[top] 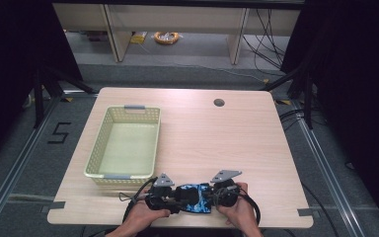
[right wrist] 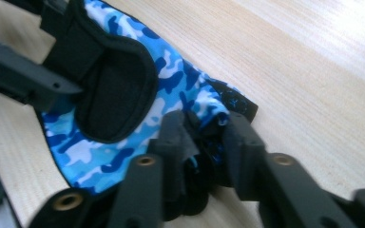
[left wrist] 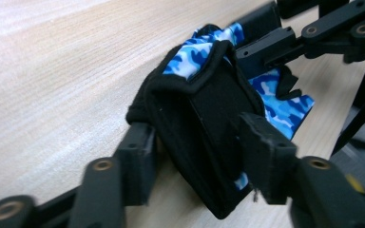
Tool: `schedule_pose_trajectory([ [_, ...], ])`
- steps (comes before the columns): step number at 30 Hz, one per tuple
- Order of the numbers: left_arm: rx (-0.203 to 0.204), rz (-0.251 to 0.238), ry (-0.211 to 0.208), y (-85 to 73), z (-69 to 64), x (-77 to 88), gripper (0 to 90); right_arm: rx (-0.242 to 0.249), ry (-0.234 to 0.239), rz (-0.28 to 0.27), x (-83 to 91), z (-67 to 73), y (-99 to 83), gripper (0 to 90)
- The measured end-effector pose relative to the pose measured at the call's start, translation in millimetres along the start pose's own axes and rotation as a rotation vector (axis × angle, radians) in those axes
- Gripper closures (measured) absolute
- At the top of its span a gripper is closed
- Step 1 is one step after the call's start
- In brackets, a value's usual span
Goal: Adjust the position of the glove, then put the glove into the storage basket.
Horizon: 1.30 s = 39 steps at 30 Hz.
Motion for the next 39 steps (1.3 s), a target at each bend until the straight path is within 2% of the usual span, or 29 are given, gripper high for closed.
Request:
schedule_pose_trajectory([
  [2,0.006,-0.005,0.003,-0.5,1.8,0.7,56.5,0.007,0.009,0.001,0.9,-2.0,-0.7,76.0],
  [3,0.025,-0.018,0.000,-1.3,2.0,1.2,59.6,-0.033,0.028,-0.007,1.8,-1.5,-1.1,78.7],
  [5,0.031,-0.031,-0.008,-0.1,1.3,1.8,64.6,-0.021,0.034,-0.014,0.8,-2.4,-1.6,80.6],
  [6,0.031,-0.031,-0.008,-0.1,1.3,1.8,66.8,-0.036,0.040,-0.011,1.3,-1.0,-1.2,80.7],
  [8,0.033,-0.043,-0.012,1.7,0.4,2.4,69.4,-0.032,0.040,-0.012,1.3,-1.1,-1.3,80.8],
  [10,0.018,-0.041,-0.017,2.2,0.0,3.2,70.8,-0.039,0.043,-0.012,1.8,-1.2,-1.7,81.0],
  [13,0.017,-0.054,-0.012,3.0,0.6,2.5,72.0,-0.060,0.051,-0.038,0.8,-1.6,-1.7,81.2],
  [15,0.017,-0.064,-0.014,3.6,-0.2,2.3,72.8,-0.048,0.049,-0.024,2.0,-1.9,-1.9,81.3],
  [16,0.004,-0.066,-0.024,4.6,-1.9,2.8,73.2,-0.044,0.048,-0.024,2.0,-2.0,-1.9,81.2],
  [19,-0.001,-0.073,-0.026,5.4,-3.6,3.8,74.1,-0.048,0.047,-0.020,2.7,-1.3,-2.0,81.3],
  [21,-0.005,-0.072,-0.022,5.8,-4.4,5.4,74.6,-0.051,0.042,-0.045,0.9,1.3,-1.3,81.3],
  [24,-0.009,-0.067,-0.034,4.9,-4.9,7.0,75.0,-0.051,0.042,-0.030,2.8,2.6,-1.9,81.4],
  [27,-0.024,-0.072,-0.041,6.4,-5.3,11.2,75.7,-0.054,0.050,-0.044,3.3,3.9,0.7,81.5],
  [29,-0.020,-0.079,-0.032,7.0,-5.4,12.4,76.2,-0.049,0.054,-0.048,4.5,4.9,2.5,81.5],
  [31,-0.030,-0.088,-0.044,8.6,-6.5,16.1,76.4,-0.041,0.057,-0.049,6.3,6.4,4.3,81.5],
  [37,-0.023,-0.107,-0.043,13.7,-6.4,20.3,76.4,-0.045,0.059,-0.069,10.0,8.3,10.8,81.6],
  [39,-0.027,-0.098,-0.058,14.1,-6.5,22.7,76.4,-0.043,0.063,-0.079,9.6,9.1,12.9,81.6],
])
Point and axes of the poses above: each handheld gripper's, and its own axes: x roughly backward along the jaws, y roughly out of its top, z roughly to its left, the point moved 7 cm from there along -x, roughly forward along the jaws, and after that the axes turned 14 degrees about -z, right-handed, at the moved point
